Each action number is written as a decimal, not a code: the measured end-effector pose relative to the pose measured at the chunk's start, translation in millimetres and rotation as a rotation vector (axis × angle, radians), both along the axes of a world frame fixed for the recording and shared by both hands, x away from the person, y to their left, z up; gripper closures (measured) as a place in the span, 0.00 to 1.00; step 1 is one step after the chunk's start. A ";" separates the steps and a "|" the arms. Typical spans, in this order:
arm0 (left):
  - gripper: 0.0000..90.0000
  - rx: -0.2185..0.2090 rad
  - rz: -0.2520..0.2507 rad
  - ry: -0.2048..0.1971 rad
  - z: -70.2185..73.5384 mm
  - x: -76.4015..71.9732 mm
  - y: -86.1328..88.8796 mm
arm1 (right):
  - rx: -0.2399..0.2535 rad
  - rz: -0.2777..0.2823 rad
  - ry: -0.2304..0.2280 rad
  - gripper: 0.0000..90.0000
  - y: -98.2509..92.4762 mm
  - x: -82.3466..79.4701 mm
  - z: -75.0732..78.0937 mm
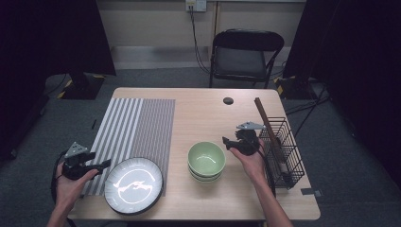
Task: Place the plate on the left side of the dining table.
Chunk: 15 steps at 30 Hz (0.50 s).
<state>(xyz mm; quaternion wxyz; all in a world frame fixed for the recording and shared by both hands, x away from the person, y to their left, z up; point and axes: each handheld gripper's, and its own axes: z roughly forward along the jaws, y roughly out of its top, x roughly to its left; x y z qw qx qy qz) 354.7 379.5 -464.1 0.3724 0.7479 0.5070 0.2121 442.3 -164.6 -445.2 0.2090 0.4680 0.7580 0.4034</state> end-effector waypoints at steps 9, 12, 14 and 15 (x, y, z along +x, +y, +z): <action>0.31 -0.023 -0.018 0.001 4.6 -1.3 -3.5 | 0.052 0.031 -0.029 0.45 9.4 2.8 16.7; 0.31 -0.026 -0.029 0.002 4.9 -1.3 -5.4 | 0.068 0.048 -0.025 0.45 14.0 3.4 19.6; 0.31 -0.031 -0.031 0.003 5.3 -1.4 -6.3 | 0.077 0.070 -0.028 0.45 19.6 2.6 21.7; 0.31 -0.034 -0.033 0.004 5.8 -1.4 -6.3 | 0.077 0.070 -0.028 0.45 19.6 2.6 21.7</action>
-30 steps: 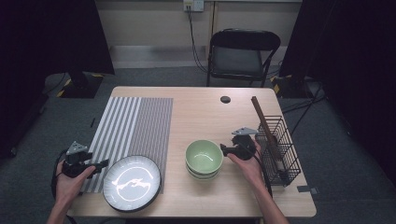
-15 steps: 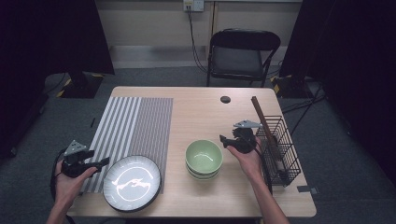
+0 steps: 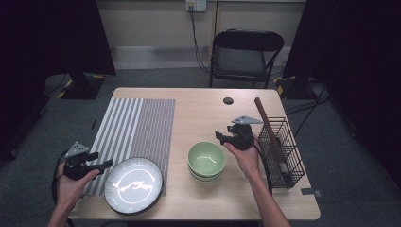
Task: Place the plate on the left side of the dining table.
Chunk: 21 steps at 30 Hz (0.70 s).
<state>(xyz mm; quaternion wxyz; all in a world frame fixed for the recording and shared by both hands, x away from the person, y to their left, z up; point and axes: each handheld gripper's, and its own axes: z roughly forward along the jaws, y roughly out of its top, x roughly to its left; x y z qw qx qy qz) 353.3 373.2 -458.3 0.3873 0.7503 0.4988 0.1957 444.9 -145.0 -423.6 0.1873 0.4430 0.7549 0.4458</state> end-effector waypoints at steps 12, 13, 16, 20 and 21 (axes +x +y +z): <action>0.36 -0.019 -0.032 0.000 3.7 -1.3 -5.7 | 0.032 0.090 -0.013 0.47 26.0 -1.9 14.5; 0.36 -0.024 -0.034 0.002 4.1 -1.8 -6.5 | 0.034 0.105 -0.019 0.48 29.0 -2.6 16.4; 0.37 -0.028 -0.047 -0.001 5.2 -2.8 -8.6 | 0.036 0.140 -0.020 0.48 37.5 -4.3 21.4; 0.37 -0.047 -0.051 -0.020 7.9 -4.0 -10.5 | 0.043 0.182 -0.029 0.49 50.8 -7.5 28.3; 0.37 -0.041 -0.055 -0.023 8.9 -4.4 -11.1 | 0.045 0.205 -0.035 0.49 57.5 -8.1 31.1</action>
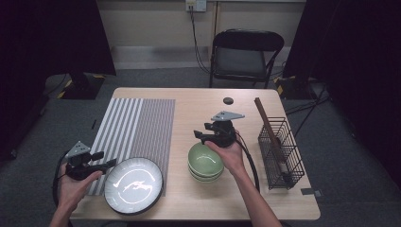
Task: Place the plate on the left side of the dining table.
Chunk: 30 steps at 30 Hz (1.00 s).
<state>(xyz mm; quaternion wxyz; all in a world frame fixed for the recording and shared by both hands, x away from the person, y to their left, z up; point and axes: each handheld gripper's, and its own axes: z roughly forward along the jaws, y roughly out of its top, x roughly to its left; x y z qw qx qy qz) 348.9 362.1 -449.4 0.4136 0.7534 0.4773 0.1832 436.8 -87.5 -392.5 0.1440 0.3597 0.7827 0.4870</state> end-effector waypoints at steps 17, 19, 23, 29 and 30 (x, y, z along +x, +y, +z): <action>0.44 0.000 -0.043 -0.008 3.4 -0.3 -4.9 | 0.029 0.153 -0.009 0.54 61.6 -5.5 10.9; 0.45 0.000 -0.046 -0.002 3.5 -0.4 -4.8 | 0.036 0.179 -0.003 0.54 71.1 -6.2 10.3; 0.48 0.002 -0.056 -0.003 3.4 -0.4 -4.3 | 0.027 0.214 0.003 0.55 88.6 -7.5 10.0; 0.55 -0.009 -0.074 0.006 2.8 -0.6 -5.6 | 0.042 0.256 0.002 0.56 108.6 -11.3 9.8; 0.56 -0.012 -0.074 0.007 2.6 -0.6 -5.6 | 0.044 0.263 0.008 0.56 111.6 -11.5 9.1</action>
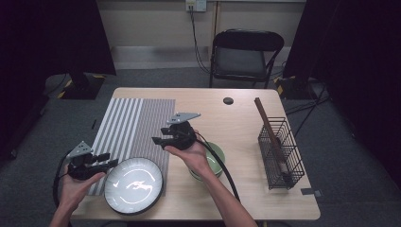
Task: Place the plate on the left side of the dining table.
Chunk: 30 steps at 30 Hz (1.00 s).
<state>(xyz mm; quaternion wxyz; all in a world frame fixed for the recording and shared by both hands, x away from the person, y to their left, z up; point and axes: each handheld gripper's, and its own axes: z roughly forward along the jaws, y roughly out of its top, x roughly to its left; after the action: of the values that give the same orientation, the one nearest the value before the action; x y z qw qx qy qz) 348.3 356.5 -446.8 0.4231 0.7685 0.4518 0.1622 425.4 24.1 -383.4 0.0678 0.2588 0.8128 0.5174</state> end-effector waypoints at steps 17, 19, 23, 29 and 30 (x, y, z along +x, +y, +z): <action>0.65 -0.046 -0.025 0.032 -6.8 -1.5 3.8 | -0.031 0.107 0.037 0.58 50.4 -11.7 -4.1; 0.66 -0.037 -0.027 0.026 -8.6 -1.9 4.1 | -0.033 0.113 0.054 0.58 56.3 -11.8 -9.8; 0.68 -0.024 -0.033 0.041 -11.3 -1.6 3.9 | -0.056 0.121 0.076 0.59 64.9 -12.8 -25.1; 0.77 -0.038 -0.057 0.050 -12.8 -0.3 1.9 | -0.088 0.112 0.118 0.62 69.1 -10.2 -52.2; 0.79 -0.042 -0.060 0.051 -13.0 -0.2 1.6 | -0.091 0.108 0.121 0.64 69.4 -9.5 -55.7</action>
<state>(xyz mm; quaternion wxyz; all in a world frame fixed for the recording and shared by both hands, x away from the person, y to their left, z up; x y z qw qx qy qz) 348.2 358.1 -459.8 0.4322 0.7765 0.4425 0.1200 415.9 93.5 -439.1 0.0021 0.2421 0.8510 0.4661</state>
